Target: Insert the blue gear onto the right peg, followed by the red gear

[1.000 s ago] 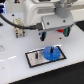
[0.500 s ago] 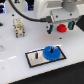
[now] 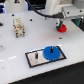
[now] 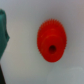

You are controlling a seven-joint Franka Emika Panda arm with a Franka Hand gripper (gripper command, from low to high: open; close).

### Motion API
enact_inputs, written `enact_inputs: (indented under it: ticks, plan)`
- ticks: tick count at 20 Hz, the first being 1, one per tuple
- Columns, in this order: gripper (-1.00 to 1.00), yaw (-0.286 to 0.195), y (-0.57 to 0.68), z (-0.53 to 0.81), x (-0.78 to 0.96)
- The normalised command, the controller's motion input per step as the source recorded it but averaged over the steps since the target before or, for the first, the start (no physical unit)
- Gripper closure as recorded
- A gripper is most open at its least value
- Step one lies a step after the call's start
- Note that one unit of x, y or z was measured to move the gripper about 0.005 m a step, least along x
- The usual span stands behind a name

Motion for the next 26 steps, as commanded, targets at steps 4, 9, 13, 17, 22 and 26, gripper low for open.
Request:
enact_inputs:
  ticks: [4,9,13,17,22,26]
  plan:
    - [-1.00,0.000,-0.22,-0.26,-0.56]
    - [-1.00,0.000,-0.23,-0.22,-0.41]
    - [-1.00,0.000,-0.13,-0.17,-0.11]
    - [1.00,0.000,-0.11,-0.18,-0.02]
    - [1.00,0.000,-0.03,-0.18,-0.10]
    - [1.00,0.000,0.00,-0.13,-0.13]
